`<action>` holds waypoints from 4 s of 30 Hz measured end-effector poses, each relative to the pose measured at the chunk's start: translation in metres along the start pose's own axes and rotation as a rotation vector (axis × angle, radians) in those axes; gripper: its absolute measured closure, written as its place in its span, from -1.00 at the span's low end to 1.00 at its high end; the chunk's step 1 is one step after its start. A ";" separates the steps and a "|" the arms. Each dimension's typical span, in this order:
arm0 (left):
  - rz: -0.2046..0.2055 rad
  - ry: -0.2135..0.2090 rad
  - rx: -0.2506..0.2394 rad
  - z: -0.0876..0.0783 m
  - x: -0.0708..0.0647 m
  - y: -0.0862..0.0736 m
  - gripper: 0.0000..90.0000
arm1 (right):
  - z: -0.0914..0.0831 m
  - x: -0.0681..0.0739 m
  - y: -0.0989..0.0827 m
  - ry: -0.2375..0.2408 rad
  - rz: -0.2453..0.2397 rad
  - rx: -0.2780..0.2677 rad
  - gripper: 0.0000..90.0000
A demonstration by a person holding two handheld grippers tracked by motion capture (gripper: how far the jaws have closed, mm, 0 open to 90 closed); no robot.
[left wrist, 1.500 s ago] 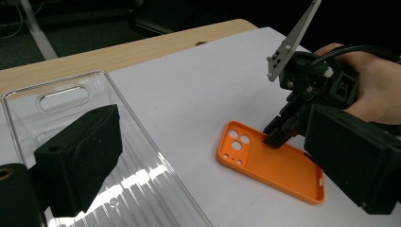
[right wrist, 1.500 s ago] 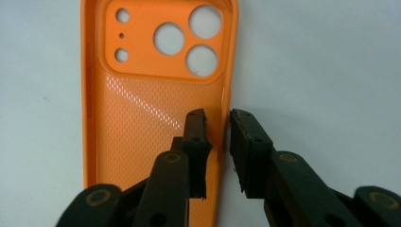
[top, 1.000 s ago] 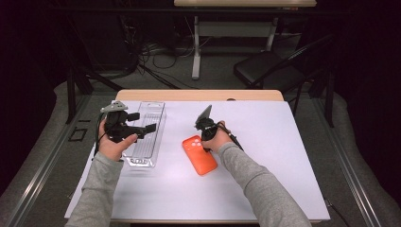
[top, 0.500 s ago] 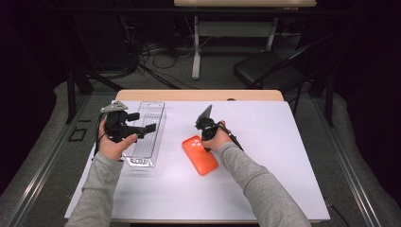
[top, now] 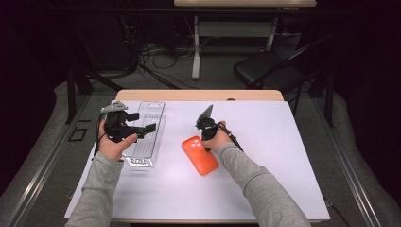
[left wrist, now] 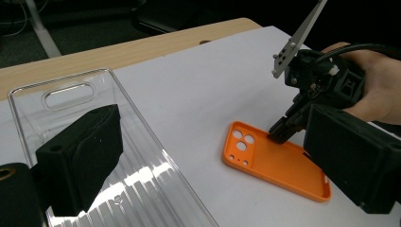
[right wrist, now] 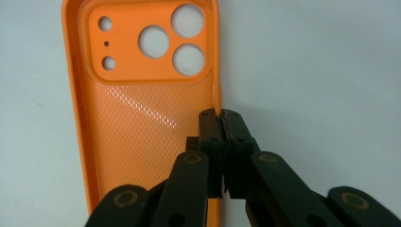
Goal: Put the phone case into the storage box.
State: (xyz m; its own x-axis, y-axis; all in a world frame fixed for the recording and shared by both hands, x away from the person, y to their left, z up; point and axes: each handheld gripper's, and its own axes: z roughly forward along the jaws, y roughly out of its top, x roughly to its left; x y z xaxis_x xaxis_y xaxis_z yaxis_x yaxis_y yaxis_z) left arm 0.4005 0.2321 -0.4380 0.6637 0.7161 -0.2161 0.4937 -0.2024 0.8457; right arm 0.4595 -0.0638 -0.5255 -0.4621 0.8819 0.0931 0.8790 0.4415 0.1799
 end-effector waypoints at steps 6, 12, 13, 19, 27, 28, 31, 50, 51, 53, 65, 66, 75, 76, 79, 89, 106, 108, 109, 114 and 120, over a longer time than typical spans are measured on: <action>0.001 0.002 0.000 0.000 0.000 0.000 -0.87 | -0.001 0.000 0.000 0.000 0.007 0.011 0.97; -0.002 0.002 0.000 0.001 0.000 0.000 -0.87 | -0.001 0.000 0.000 0.005 -0.002 -0.005 0.97; -0.002 0.002 0.000 0.001 0.000 0.000 -0.87 | -0.002 0.000 0.000 0.008 -0.002 -0.005 0.97; 0.005 0.003 0.000 0.001 0.000 -0.001 -0.87 | -0.007 0.000 -0.001 0.019 0.017 -0.035 0.97; -0.002 0.007 0.003 0.001 0.000 -0.002 -0.86 | -0.019 -0.001 -0.003 0.039 0.021 -0.085 0.97; -0.002 0.004 0.003 0.001 0.000 -0.002 -0.85 | -0.019 -0.001 -0.004 0.045 0.034 -0.106 0.97; -0.002 0.006 0.003 0.001 0.000 -0.002 -0.85 | -0.022 -0.002 -0.004 0.040 0.012 -0.110 0.97; 0.018 0.000 0.026 0.009 -0.008 -0.003 -0.85 | -0.048 -0.007 -0.014 0.038 0.026 -0.260 0.97; 0.018 0.000 0.026 0.009 -0.008 -0.003 -0.85 | -0.048 -0.007 -0.015 0.040 0.028 -0.276 0.97; 0.020 -0.003 0.029 0.009 -0.009 -0.002 -0.85 | -0.051 -0.009 -0.016 0.040 0.038 -0.276 0.97; 0.036 -0.005 0.043 0.015 -0.016 -0.003 -0.81 | -0.061 -0.023 -0.028 0.056 0.067 -0.350 0.97; 0.037 -0.004 0.042 0.016 -0.017 -0.003 -0.81 | -0.062 -0.024 -0.029 0.057 0.068 -0.358 0.97; 0.051 -0.016 0.052 0.019 -0.025 -0.003 -0.81 | -0.069 -0.025 -0.038 0.064 0.062 -0.418 0.97; 0.053 -0.017 0.051 0.019 -0.026 -0.003 -0.81 | -0.070 -0.024 -0.039 0.063 0.057 -0.426 0.97; 0.052 -0.021 0.052 0.020 -0.029 -0.003 -0.81 | -0.073 -0.023 -0.042 0.055 0.049 -0.445 0.97; 0.067 -0.026 0.068 0.027 -0.040 -0.004 -0.70 | -0.080 -0.020 -0.052 0.029 0.025 -0.518 0.97; 0.091 -0.038 0.085 0.034 -0.053 -0.006 -0.66 | -0.087 -0.021 -0.077 0.033 0.024 -0.653 0.97; 0.092 -0.047 0.077 0.034 -0.054 -0.006 -0.66 | -0.086 -0.020 -0.079 0.034 0.024 -0.663 0.97; 0.092 -0.052 0.070 0.033 -0.055 -0.006 -0.66 | -0.085 -0.020 -0.080 0.035 0.022 -0.669 0.97; 0.088 -0.062 0.054 0.033 -0.058 -0.006 -0.65 | -0.085 -0.018 -0.086 0.037 0.018 -0.707 0.97; 0.089 -0.076 0.049 0.034 -0.062 -0.006 -0.62 | -0.083 -0.014 -0.092 0.037 0.010 -0.738 0.97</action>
State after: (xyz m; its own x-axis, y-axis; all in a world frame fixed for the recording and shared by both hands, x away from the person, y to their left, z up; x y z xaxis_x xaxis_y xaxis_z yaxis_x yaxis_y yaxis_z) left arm 0.3757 0.1663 -0.4467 0.7461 0.6412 -0.1794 0.4567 -0.2968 0.8386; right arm 0.3754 -0.1303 -0.4622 -0.4693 0.8736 0.1289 0.5817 0.1960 0.7895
